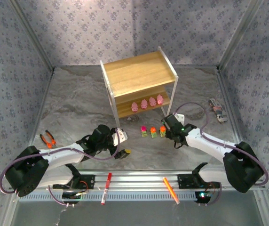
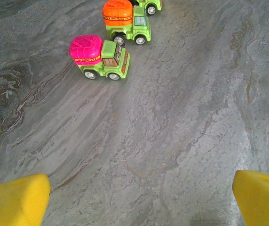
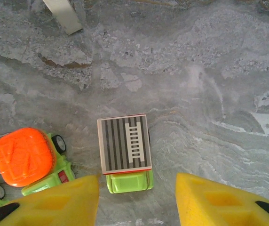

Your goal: Place and organize the plastic toys onto the shelf

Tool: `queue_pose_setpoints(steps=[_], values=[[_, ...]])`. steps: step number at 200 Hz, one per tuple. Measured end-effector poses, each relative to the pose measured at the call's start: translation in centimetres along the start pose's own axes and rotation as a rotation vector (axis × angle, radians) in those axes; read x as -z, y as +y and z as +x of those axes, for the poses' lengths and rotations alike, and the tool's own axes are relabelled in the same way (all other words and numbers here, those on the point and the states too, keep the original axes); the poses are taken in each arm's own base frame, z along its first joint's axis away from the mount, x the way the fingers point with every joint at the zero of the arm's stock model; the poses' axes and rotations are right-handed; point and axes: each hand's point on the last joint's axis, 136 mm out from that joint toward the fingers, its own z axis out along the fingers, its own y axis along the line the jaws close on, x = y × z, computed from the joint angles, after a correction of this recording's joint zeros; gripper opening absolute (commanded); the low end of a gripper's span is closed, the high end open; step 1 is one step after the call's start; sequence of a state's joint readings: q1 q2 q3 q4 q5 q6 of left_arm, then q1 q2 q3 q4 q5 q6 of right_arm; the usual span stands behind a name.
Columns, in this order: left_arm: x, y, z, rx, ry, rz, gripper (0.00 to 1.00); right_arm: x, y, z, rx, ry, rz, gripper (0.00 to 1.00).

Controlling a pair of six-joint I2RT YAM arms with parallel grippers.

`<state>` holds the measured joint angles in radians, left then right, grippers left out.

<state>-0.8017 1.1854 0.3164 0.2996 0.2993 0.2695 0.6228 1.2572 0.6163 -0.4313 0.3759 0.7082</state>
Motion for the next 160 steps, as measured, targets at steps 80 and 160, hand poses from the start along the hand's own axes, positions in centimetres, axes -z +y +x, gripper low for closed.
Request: queue_pose_setpoints(steps=[80,160], values=[[0.0,0.0,0.2,0.000,0.009,0.000,1.00,-1.0,0.4,-0.5,0.010,0.009,-0.007,0.45],[0.0,0.1,0.2,0.000,0.010,-0.006,1.00,-1.4,0.5,-0.7,0.011,0.006,-0.011,0.38]])
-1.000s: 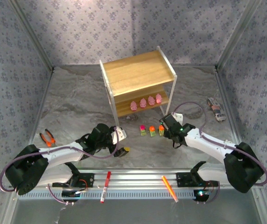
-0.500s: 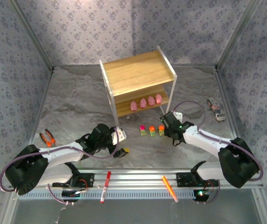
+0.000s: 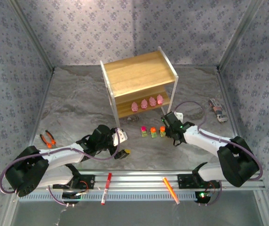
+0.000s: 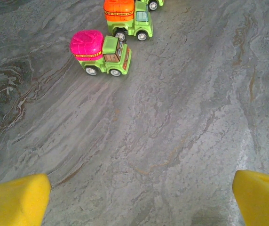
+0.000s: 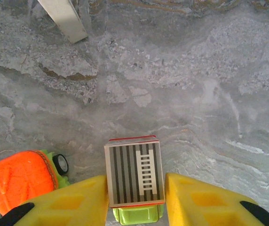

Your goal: Place and organize the plastic toys onto the shelf

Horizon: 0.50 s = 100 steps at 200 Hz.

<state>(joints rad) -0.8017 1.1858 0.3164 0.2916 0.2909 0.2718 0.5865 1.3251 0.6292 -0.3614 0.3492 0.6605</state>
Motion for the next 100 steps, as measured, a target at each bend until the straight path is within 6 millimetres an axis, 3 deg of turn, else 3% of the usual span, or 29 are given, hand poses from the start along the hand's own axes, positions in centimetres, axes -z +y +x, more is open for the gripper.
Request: queue_pose_setpoints(steps=[100], values=[[0.00,0.21,0.07,0.000,0.004,-0.012,1.00,-0.46,0.45,-0.13,-0.004,-0.007,-0.013,0.38]])
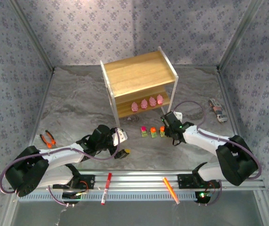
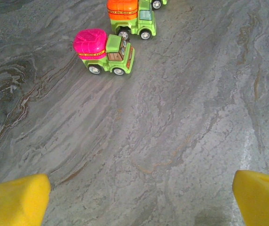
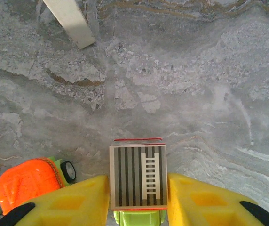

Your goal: Place and organize the plastic toys onto the shelf

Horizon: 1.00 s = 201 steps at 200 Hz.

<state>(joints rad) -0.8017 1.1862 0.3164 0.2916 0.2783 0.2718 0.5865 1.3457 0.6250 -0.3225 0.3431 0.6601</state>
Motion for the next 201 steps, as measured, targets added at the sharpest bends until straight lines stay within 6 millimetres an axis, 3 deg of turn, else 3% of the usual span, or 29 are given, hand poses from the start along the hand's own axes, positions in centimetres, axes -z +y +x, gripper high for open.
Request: queue_pose_setpoints(steps=[45,67,92,201], values=[[0.0,0.0,0.0,0.000,0.001,-0.002,1.00,-0.3,0.0,0.2,0.001,0.003,0.002,0.37],[0.0,0.0,0.0,0.000,0.001,-0.002,1.00,-0.3,0.1,0.1,0.001,0.000,0.002,0.26],[0.0,0.0,0.0,0.000,0.001,-0.002,1.00,-0.3,0.1,0.0,0.005,-0.005,0.002,0.20],[0.0,0.1,0.0,0.000,0.001,-0.003,0.99,1.3,-0.3,-0.3,0.009,-0.020,-0.005,0.21]])
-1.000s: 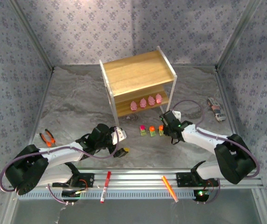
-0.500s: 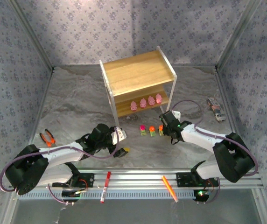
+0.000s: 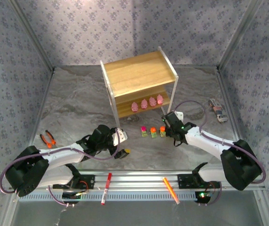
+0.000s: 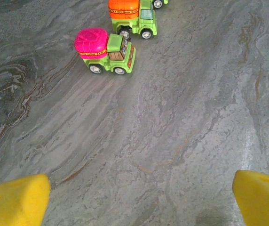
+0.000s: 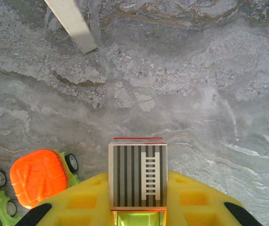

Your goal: Place and organize the plastic toys onto the shelf

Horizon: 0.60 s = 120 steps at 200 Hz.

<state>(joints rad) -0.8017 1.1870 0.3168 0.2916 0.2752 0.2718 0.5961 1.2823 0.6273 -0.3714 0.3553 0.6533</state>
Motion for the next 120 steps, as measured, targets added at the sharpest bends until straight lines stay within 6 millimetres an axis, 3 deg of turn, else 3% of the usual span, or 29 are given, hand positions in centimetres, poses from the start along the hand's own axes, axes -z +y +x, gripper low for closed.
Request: queue_pose_setpoints(steps=[53,120], values=[[0.0,0.0,0.0,0.000,0.000,0.000,1.00,0.9,-0.2,0.4,0.024,0.009,0.007,0.21],[0.0,0.0,0.0,0.000,0.000,0.000,1.00,7.2,1.3,-2.8,0.044,-0.090,-0.066,0.22]])
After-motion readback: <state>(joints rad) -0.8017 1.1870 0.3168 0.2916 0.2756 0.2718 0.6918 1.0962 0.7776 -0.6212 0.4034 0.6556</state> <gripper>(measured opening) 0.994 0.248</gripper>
